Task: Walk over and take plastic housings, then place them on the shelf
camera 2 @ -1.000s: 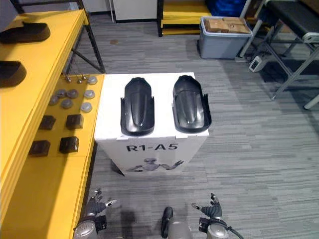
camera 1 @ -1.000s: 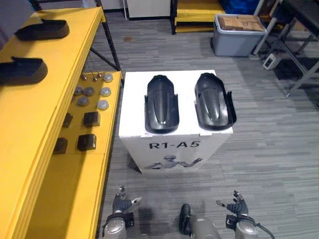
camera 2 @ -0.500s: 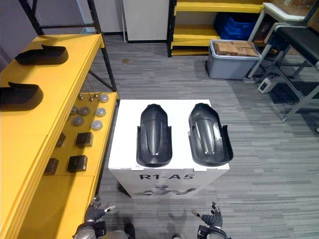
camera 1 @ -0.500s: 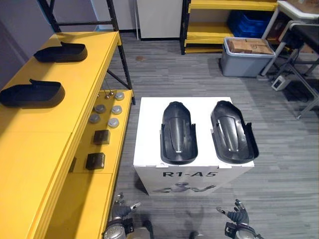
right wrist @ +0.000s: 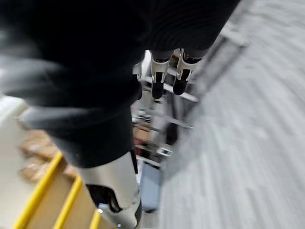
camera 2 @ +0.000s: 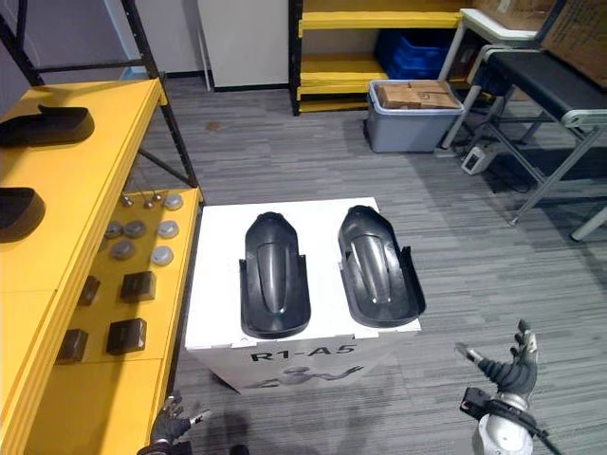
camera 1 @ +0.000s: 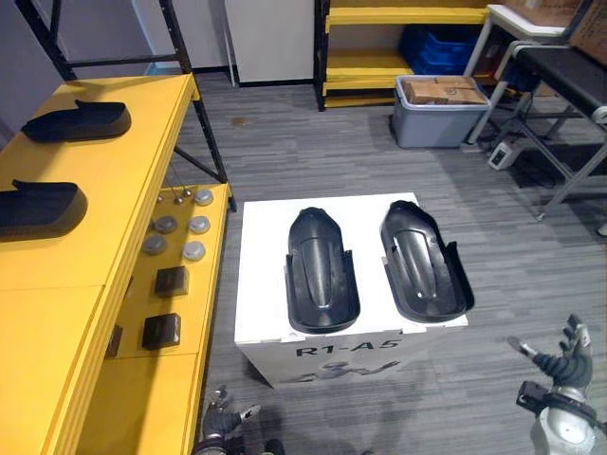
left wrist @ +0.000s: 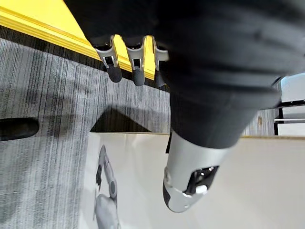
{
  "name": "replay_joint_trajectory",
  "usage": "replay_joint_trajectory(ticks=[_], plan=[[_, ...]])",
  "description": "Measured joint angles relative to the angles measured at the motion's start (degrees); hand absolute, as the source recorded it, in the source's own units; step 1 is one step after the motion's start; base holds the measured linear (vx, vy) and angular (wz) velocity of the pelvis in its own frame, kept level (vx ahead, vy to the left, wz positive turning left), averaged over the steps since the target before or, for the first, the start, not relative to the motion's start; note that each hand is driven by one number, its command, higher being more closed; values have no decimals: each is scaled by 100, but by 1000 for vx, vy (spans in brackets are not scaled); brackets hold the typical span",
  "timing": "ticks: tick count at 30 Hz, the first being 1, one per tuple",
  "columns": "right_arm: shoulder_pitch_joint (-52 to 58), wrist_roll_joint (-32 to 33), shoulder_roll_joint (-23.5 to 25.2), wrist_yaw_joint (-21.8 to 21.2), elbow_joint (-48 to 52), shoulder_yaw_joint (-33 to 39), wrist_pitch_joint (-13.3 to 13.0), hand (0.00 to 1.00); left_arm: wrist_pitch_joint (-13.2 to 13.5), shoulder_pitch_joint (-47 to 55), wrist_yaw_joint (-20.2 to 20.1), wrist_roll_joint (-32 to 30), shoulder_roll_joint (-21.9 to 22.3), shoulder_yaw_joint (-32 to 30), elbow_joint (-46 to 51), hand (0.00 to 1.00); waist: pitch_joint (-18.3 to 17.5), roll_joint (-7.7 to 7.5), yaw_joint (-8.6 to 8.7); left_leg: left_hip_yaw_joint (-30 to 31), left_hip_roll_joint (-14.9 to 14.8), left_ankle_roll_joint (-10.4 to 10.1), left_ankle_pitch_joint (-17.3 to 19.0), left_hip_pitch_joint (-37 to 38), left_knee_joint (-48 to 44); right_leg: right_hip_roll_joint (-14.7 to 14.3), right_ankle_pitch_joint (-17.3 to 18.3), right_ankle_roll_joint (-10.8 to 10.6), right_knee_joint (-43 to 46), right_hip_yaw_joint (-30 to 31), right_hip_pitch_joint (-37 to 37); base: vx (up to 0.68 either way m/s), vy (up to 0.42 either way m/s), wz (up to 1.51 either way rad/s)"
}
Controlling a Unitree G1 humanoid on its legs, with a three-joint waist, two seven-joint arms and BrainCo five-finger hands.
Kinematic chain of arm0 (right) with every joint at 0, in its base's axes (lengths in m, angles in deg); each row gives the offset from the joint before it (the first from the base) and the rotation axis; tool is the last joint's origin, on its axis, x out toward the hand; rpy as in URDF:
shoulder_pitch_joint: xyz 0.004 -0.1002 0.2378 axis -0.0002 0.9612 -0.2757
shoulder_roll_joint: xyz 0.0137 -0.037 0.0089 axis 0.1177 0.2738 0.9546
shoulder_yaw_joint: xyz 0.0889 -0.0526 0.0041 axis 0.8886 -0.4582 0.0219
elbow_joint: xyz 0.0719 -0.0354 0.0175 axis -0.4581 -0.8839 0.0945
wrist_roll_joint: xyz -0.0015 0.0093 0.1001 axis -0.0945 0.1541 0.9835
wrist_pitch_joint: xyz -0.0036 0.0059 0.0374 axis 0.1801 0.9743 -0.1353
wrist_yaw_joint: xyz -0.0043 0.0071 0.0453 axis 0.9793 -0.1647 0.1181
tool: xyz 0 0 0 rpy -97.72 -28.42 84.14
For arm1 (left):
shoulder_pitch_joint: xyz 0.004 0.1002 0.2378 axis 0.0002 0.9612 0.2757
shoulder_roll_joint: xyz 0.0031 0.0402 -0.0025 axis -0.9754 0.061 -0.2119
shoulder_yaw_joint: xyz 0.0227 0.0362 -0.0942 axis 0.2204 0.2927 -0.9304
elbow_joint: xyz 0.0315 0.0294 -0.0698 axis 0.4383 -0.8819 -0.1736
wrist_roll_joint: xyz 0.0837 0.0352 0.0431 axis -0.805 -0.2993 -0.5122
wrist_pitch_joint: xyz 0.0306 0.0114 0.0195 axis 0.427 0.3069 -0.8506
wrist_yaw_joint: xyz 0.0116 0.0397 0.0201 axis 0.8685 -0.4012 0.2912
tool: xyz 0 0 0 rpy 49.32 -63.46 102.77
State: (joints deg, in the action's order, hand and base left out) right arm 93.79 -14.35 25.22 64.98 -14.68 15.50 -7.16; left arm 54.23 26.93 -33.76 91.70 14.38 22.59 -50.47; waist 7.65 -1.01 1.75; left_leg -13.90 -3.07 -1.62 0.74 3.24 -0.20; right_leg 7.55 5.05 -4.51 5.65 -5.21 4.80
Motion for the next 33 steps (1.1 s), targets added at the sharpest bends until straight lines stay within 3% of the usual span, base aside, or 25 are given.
replay_joint_trajectory(ticks=[7, 14, 20, 24, 28, 29, 33], plan=[[-840, -396, -633, -25, 70, -579, -117, 0, 22, 58, -137, -3, -94, 161, -17, 0, -32, 15, 4, 129, 53, 20, -239, -2, 290, -6, -2, 3, -1, -27, -126, -53, -6, 6], [-1626, -648, -737, -51, -1176, -1487, -82, 0, 27, 96, -148, -3, -130, 314, -74, 0, -28, 24, -130, 314, 109, 67, -449, -15, 511, -1, -2, 4, -11, -100, -148, -42, 1, 14], [-2186, -1329, -696, -22, -2137, -1726, 231, 0, 31, 135, -142, 1, -114, 346, -134, 0, 33, 134, -139, 490, 115, 65, -514, -70, 514, 0, -7, 14, -65, -297, -82, -26, -15, 14], [-2628, -2018, -420, 259, -2853, -1591, 600, 0, 31, 141, -120, 0, -82, 367, -140, 0, 65, 215, -136, 518, 112, 54, -542, -93, 518, -7, -12, 21, -109, -324, -68, -16, -5, 3], [-3223, -2189, -289, 572, -3518, -1422, 790, 0, 36, 124, -94, 5, -73, 434, -142, 0, 90, 234, -138, 505, 111, 48, -553, -103, 533, -8, -12, 22, -147, -322, -68, -33, -1, -2], [-3460, -2229, -247, 641, -3714, -1389, 867, 100, 45, 108, -90, 8, -72, 449, -141, 0, 125, 238, -139, 495, 110, 44, -557, -108, 542, -8, -11, 22, -187, -321, -67, -41, 1, -4], [-3783, -2226, -198, 744, -3960, -1380, 923, 100, 54, 53, 27, 11, -73, 547, -145, 0, 198, 256, -148, 486, 109, 39, -562, -126, 544, -8, -11, 21, -236, -320, -67, -31, 1, -2]])
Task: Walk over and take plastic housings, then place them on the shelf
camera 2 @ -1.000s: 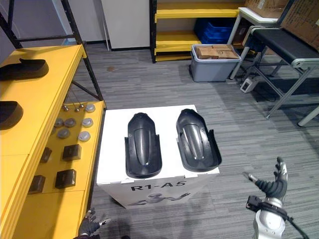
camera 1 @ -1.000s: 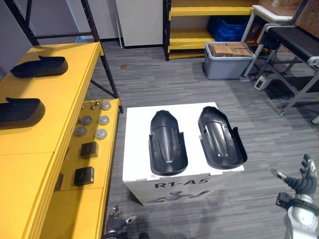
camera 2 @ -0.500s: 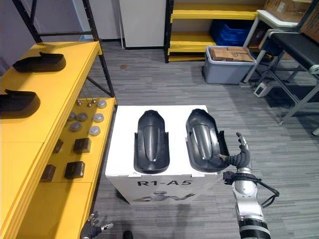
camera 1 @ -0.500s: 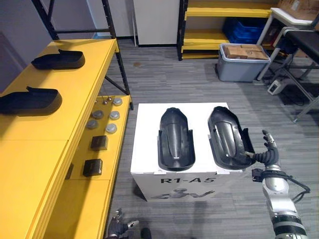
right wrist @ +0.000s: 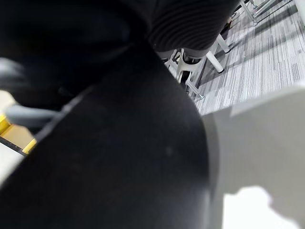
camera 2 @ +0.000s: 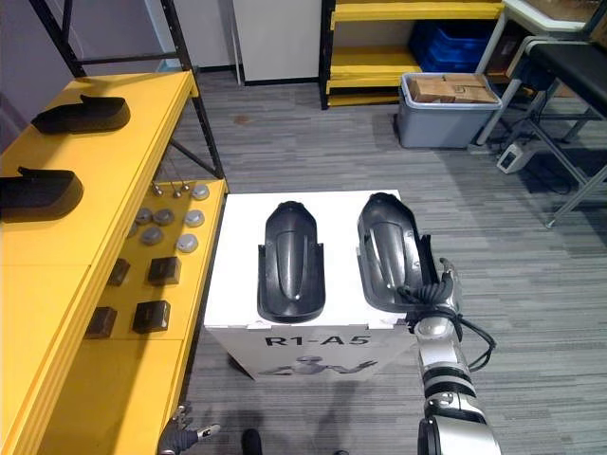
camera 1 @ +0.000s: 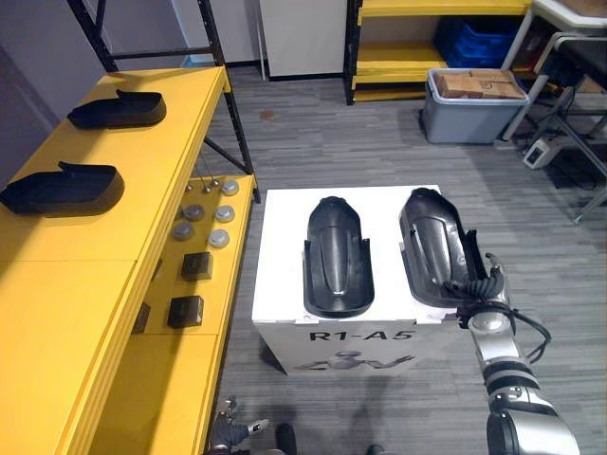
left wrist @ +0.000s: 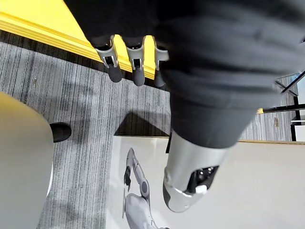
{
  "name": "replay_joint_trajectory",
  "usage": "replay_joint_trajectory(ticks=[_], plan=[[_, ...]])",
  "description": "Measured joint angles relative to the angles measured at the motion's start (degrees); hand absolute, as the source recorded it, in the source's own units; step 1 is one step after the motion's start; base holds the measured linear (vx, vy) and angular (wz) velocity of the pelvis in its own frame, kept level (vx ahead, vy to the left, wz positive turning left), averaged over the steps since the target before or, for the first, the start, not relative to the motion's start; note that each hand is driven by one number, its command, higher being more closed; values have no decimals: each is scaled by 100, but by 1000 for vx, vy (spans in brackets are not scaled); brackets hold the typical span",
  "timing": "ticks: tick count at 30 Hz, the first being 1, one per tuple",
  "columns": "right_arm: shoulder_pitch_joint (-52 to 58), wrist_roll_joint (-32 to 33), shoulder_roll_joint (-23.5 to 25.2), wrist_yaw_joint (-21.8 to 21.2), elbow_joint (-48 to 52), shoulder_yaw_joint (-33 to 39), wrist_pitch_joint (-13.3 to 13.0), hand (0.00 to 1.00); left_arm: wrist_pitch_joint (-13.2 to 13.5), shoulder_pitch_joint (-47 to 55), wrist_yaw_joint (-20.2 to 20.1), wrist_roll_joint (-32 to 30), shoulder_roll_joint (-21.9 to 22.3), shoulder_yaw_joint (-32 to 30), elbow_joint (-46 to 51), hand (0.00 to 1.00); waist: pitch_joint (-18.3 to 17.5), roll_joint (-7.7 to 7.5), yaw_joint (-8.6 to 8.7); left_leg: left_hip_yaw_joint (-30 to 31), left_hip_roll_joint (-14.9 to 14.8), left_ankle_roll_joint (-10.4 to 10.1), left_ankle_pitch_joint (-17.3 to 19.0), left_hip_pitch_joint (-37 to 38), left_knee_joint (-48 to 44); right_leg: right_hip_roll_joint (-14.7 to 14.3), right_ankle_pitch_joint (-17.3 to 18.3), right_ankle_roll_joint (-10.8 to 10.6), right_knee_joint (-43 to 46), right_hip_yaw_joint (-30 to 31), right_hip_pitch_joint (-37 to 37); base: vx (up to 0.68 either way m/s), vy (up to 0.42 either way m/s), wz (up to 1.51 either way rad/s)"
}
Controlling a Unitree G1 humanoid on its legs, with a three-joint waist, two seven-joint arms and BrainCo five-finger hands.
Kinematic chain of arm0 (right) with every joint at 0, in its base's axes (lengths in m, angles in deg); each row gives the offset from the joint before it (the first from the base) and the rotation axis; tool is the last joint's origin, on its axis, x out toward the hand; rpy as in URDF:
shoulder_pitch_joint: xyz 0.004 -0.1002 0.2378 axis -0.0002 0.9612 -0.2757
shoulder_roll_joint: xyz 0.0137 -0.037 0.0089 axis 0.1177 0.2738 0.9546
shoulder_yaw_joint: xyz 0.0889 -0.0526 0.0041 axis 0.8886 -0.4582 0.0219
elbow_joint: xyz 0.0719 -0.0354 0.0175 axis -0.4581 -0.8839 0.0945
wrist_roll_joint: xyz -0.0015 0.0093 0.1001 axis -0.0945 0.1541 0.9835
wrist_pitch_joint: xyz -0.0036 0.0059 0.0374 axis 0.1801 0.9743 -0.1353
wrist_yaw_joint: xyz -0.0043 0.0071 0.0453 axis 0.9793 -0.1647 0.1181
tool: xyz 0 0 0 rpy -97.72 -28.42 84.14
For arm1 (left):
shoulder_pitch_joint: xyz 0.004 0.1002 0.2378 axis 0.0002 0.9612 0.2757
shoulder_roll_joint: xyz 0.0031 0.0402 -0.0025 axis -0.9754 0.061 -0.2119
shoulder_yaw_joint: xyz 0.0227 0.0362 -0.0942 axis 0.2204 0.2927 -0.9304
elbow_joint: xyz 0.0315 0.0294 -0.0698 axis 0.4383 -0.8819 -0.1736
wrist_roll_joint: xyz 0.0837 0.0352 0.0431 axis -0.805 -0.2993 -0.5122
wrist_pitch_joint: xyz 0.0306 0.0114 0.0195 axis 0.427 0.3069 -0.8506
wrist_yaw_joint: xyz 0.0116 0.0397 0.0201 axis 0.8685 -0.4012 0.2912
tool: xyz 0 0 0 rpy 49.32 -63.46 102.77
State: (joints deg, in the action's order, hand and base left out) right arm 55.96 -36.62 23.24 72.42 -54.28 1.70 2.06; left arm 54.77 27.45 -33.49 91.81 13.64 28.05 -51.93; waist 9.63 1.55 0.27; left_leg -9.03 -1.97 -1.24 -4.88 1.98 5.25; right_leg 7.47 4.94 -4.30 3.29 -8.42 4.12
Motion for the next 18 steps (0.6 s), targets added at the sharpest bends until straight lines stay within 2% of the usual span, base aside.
replay_joint_trajectory(ticks=[5, 11, 18], plan=[[-189, 112, 23, 85, -213, 212, 44, 100, 0, -49, 19, 7, 1, 11, -18, 0, 28, -5, -58, -1, -1, -1, 1, -27, 0, -2, -1, 0, -37, -9, 3, 0, 0, 0], [-159, 234, 17, 132, -74, 210, 127, 100, -6, -53, 28, 8, 0, 10, -18, 0, 95, -17, 18, -35, -33, -28, 19, 127, -3, -39, -26, 34, -44, 4, 153, 17, -12, -1], [751, 84, 412, 78, 1676, 212, 181, 100, -33, -36, 29, 4, 46, -21, 236, 0, 95, -18, 39, -33, -96, -46, 31, 141, -26, -99, -51, 65, -41, 31, 169, 10, -14, -1]])
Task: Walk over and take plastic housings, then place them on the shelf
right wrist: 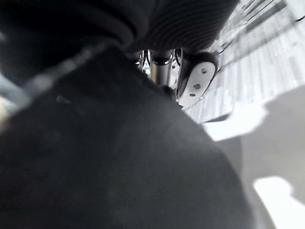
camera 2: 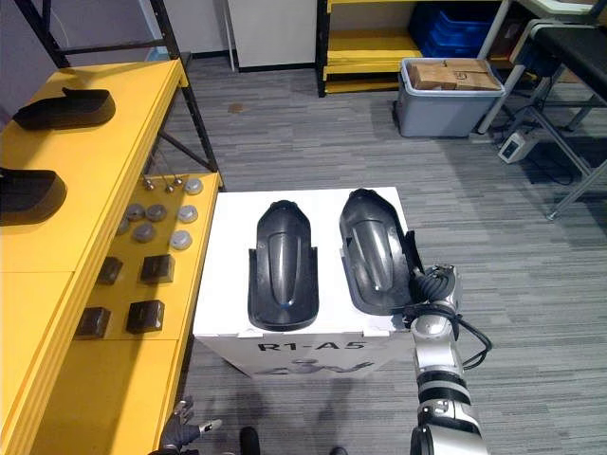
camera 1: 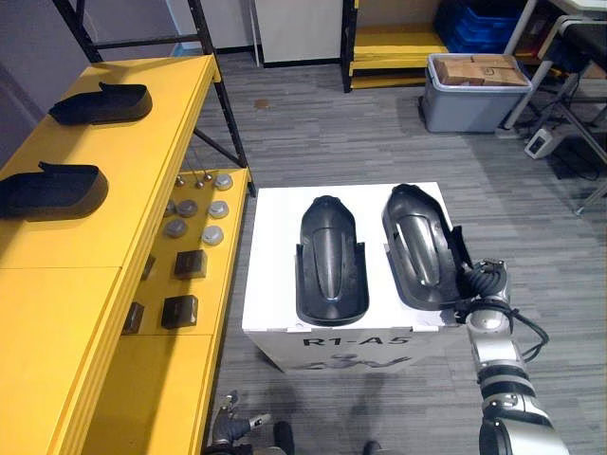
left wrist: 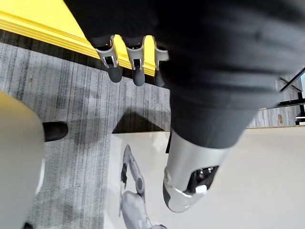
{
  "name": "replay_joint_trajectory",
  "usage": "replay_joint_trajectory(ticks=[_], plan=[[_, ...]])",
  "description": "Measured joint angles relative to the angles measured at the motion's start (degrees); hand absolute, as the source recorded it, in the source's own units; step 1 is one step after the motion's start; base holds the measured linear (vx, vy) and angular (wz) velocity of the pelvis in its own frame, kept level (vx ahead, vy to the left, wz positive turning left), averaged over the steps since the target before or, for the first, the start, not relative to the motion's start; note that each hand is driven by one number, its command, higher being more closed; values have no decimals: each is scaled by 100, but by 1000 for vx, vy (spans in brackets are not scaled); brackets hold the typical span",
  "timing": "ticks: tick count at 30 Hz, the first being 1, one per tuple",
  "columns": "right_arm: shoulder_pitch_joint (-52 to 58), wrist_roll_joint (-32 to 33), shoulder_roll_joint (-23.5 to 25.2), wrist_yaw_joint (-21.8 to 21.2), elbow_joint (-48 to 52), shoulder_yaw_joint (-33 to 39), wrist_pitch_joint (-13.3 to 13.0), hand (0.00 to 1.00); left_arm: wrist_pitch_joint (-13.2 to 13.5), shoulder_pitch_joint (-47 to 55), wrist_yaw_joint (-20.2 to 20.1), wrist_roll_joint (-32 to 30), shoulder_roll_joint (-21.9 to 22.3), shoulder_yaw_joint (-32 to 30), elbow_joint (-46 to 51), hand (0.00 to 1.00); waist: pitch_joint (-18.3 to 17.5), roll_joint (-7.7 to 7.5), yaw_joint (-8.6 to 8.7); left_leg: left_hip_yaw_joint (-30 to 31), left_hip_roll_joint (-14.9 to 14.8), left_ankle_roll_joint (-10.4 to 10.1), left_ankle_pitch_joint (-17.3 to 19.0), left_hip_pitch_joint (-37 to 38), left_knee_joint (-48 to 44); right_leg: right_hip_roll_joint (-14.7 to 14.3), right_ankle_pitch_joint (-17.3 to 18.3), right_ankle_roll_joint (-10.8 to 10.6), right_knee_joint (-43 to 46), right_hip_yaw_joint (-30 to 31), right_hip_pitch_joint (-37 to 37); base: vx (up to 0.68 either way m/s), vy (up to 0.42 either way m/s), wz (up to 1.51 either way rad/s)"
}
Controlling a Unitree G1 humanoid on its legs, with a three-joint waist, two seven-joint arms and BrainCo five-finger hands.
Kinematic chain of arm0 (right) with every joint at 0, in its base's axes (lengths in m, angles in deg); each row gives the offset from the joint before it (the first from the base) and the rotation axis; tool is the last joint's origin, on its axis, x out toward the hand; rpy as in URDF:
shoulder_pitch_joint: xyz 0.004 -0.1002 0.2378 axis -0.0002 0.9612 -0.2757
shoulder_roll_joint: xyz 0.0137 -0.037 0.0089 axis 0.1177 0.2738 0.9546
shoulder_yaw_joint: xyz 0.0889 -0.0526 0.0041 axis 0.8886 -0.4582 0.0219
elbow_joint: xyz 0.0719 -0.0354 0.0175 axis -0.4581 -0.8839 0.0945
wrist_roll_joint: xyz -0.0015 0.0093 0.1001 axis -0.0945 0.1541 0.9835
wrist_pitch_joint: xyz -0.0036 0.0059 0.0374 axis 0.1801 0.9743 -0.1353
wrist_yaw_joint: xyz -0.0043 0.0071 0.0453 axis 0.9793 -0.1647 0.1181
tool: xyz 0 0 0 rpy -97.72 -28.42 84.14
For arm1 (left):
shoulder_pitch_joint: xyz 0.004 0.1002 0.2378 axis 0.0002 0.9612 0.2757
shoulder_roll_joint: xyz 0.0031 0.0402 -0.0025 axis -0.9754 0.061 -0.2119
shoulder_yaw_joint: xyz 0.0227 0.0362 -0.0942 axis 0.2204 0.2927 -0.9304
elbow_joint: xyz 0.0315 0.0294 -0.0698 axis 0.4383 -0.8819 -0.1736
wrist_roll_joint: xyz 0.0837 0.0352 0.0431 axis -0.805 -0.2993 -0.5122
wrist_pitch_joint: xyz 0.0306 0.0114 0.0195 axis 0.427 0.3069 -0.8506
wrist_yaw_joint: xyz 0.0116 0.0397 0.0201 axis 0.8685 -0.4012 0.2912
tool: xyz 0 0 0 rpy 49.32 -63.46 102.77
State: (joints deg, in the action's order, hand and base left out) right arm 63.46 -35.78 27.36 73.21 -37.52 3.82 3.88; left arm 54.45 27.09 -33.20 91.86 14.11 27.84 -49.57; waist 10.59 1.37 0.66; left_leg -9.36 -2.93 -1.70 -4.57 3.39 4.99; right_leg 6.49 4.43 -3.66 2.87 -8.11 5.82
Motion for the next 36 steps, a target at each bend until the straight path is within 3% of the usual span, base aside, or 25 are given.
replay_joint_trajectory(ticks=[11, 18, 23, 27, 36], plan=[[991, -247, 399, 201, 2417, 236, -88, 100, -5, 24, 28, -7, 84, -363, 573, 0, -13, 6, 55, 6, -15, 2, 1, -7, -1, 13, -94, -42, 13, 117, -34, -54, 14, -4], [1400, -197, 719, 213, 3898, -88, -562, 100, 63, 166, 289, 25, 286, -1016, 2624, 0, -34, 24, 41, 102, 21, -22, 19, -54, 9, 32, -68, -70, -48, 97, -66, -94, 13, 2], [1520, -287, 913, 187, 4290, -618, -768, 100, 299, 136, 459, 295, 335, -965, 4167, 0, -183, 29, 51, 285, 68, 34, -57, -75, 1, 59, -71, -70, -42, -58, 4, -11, 1, 17], [1519, -537, 942, 93, 4290, -1243, -769, 100, 410, 56, 478, 336, 330, -425, 5061, 0, -277, 28, 26, 326, 94, 56, -81, -59, -1, 81, -75, -74, -15, -66, 30, 13, 6, 7], [1462, -985, 1061, -50, 4253, -2255, -756, 100, 443, -699, 339, 709, 295, 1274, 5233, 0, -393, 27, 54, 327, 89, 61, -87, 15, 0, 79, -76, -74, 63, -43, 61, -11, 0, -1]])
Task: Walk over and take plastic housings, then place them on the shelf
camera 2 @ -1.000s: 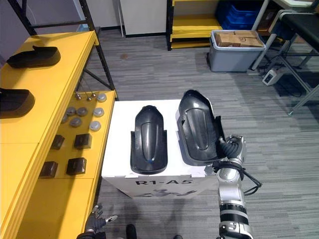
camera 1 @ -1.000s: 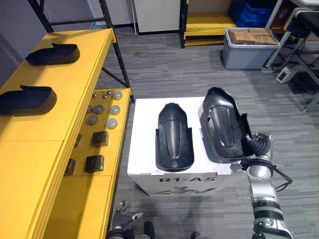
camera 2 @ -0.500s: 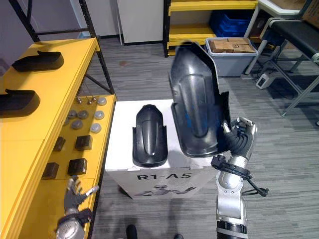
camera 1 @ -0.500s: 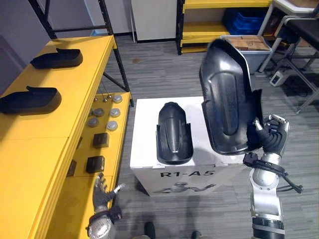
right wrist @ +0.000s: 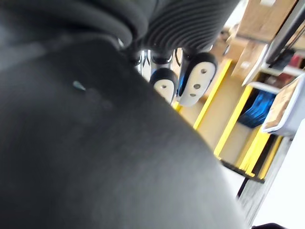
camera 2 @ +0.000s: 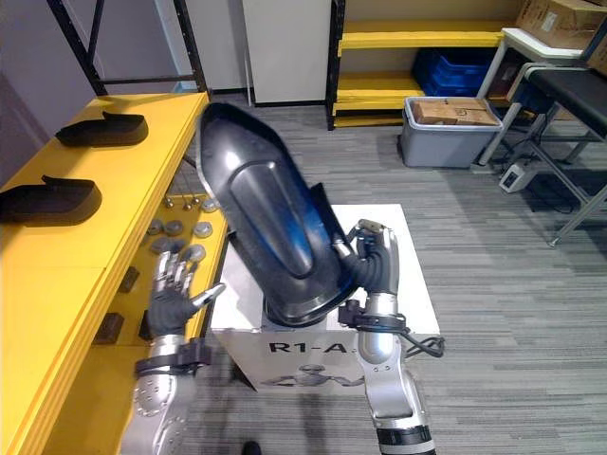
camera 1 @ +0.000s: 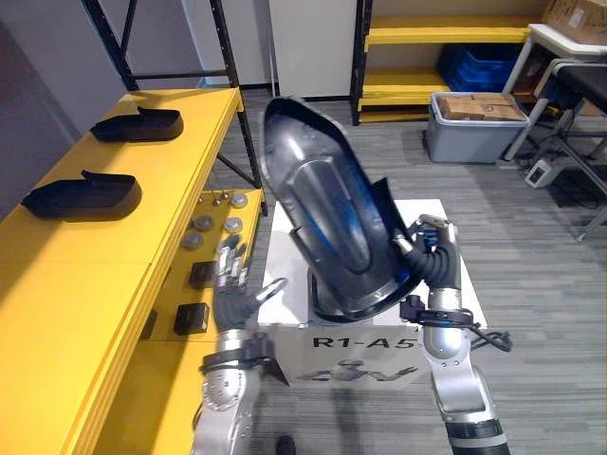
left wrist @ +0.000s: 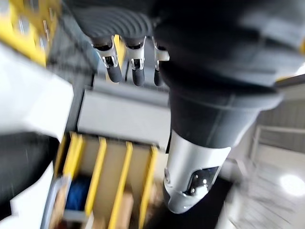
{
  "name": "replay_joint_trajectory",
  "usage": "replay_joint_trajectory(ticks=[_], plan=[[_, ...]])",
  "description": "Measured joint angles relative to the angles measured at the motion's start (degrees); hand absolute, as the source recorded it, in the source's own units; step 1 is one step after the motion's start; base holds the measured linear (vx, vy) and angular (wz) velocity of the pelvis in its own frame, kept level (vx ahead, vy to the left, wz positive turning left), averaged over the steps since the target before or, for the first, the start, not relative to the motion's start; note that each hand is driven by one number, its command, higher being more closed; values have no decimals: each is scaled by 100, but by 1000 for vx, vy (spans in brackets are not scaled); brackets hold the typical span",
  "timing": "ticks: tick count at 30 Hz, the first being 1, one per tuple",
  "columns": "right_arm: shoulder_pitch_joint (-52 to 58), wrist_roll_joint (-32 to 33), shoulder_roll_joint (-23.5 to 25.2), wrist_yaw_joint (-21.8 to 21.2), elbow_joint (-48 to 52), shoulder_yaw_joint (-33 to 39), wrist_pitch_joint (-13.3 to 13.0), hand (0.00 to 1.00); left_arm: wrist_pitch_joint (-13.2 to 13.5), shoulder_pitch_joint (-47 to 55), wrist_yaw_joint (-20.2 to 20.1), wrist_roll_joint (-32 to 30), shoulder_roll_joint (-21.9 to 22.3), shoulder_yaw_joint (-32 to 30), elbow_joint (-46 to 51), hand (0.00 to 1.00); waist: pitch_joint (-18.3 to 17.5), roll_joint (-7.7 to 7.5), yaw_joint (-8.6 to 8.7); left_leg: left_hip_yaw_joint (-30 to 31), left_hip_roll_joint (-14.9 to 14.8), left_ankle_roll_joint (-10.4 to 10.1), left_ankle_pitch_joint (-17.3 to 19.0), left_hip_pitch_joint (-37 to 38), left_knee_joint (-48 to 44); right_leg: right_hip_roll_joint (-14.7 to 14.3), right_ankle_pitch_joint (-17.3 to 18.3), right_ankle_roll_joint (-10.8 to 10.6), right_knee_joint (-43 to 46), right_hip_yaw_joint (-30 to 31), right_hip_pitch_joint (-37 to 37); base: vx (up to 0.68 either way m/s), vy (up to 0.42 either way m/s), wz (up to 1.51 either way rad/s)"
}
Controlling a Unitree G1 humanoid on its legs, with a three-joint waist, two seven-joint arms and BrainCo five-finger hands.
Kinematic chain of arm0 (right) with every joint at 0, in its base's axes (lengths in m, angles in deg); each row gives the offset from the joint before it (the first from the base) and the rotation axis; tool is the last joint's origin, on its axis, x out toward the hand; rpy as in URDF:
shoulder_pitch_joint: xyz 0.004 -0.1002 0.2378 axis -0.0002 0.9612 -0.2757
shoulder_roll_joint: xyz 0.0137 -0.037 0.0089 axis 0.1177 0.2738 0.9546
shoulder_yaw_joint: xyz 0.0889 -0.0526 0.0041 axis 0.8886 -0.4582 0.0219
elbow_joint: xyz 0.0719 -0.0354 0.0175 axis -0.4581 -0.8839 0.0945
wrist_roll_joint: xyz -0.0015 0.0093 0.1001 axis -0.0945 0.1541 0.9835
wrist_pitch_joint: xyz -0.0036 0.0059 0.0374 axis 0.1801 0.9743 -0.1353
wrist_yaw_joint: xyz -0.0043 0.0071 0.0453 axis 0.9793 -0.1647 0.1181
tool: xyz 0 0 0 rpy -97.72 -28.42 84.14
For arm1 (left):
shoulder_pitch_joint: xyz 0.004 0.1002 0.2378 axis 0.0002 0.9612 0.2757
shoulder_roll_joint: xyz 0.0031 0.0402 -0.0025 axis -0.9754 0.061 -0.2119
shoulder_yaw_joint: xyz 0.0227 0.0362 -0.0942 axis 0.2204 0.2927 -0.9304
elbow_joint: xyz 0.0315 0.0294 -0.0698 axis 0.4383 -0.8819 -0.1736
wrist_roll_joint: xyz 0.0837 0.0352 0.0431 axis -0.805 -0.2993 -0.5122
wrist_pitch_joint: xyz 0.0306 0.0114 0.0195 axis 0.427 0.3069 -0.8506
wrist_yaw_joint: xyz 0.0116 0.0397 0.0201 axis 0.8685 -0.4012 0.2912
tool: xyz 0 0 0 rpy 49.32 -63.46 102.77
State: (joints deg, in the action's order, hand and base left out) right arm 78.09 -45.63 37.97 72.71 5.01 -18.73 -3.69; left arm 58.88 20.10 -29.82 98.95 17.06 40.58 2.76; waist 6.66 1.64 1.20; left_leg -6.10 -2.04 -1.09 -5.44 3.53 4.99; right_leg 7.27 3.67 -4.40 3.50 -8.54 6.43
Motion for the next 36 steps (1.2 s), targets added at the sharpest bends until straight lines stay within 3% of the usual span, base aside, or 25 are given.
replay_joint_trajectory(ticks=[8, 14, 20, 25, 31, 36], plan=[[-233, -144, -130, 94, -76, -70, 25, 100, -37, -224, -123, 860, -314, 492, -112, 0, -88, -3, 67, -61, -9, 8, -34, 3, 2, -9, -1, 2, -3, 57, -37, -39, 1, -4], [-215, -245, -239, 27, -490, -741, 35, 100, -152, -689, -255, 972, -411, 1182, -273, 0, -174, -7, 79, -161, -15, 16, -57, 0, 7, -14, -2, 3, -14, 169, -89, -45, 5, -9], [-59, -246, -258, 0, -513, -1137, 35, 100, -160, -973, 316, 841, -358, 976, -747, 0, -237, -8, 84, -159, -28, 6, -80, 0, 21, -29, -5, 7, -12, 176, -96, -12, -1, 0], [74, -275, -231, -25, -516, -1589, 10, 100, -235, -998, 518, 840, -322, 974, -1124, 0, -263, -21, 73, -162, -29, 5, -81, -4, 20, -30, -5, 7, -9, 180, -98, 0, 0, 0], [77, -394, -224, 16, -681, -1464, 7, 100, -298, -994, 616, 793, -298, 749, -1172, 0, -275, -38, 84, -164, -36, -1, -87, -5, 23, -34, -5, 7, -13, 181, -105, 0, 0, 0], [126, -508, -212, 128, -712, -895, 14, 100, -357, -883, 615, 705, -255, 456, -1171, 0, -276, -39, 80, -162, -43, -5, -92, -27, 24, -40, -5, 7, -11, 178, -131, 0, 0, 0]])
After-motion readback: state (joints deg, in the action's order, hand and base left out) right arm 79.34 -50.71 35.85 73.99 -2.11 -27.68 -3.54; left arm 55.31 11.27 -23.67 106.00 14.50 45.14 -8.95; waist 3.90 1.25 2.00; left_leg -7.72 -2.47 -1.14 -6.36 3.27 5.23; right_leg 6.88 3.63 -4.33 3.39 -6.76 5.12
